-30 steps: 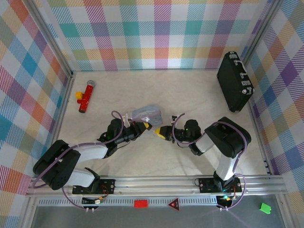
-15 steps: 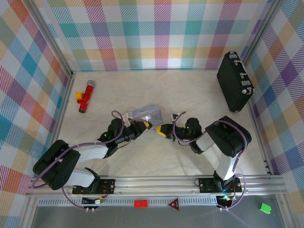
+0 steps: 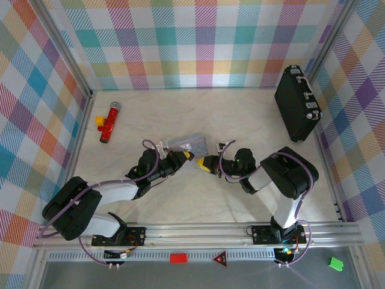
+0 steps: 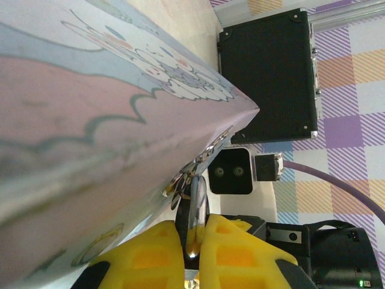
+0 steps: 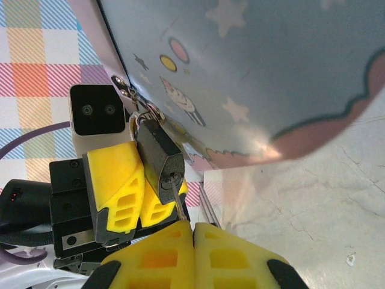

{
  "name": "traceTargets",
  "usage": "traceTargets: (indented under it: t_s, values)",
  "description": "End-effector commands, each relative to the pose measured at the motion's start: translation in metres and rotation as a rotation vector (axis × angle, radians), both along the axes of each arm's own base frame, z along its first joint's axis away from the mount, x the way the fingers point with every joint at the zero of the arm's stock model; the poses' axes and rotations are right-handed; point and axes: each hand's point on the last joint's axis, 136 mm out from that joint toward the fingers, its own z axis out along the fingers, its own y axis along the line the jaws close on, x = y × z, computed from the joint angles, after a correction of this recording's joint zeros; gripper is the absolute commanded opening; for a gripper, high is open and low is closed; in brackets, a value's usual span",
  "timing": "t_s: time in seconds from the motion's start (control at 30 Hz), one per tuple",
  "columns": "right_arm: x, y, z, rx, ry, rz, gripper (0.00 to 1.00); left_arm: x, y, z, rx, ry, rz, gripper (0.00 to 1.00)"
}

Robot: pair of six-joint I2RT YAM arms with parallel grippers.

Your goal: Unlock the padlock with the key

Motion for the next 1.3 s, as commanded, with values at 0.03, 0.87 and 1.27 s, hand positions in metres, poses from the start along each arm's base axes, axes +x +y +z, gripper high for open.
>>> traceTargets:
  t_s: [0.03, 0.87, 1.27]
  values:
    - [0.023, -0.001, 0.019, 0.039, -0.075, -0.06, 0.0, -0.029, -0.042, 0.055, -0.136, -0.109, -0.216, 0.0]
    - [0.04, -0.008, 0.035, 0.066, -0.105, -0.093, 0.0, -0.039, -0.059, 0.044, -0.081, -0.096, -0.28, 0.0]
    - [0.034, -0.006, 0.034, 0.067, -0.095, -0.085, 0.0, -0.037, -0.054, 0.024, 0.013, -0.074, -0.249, 0.0]
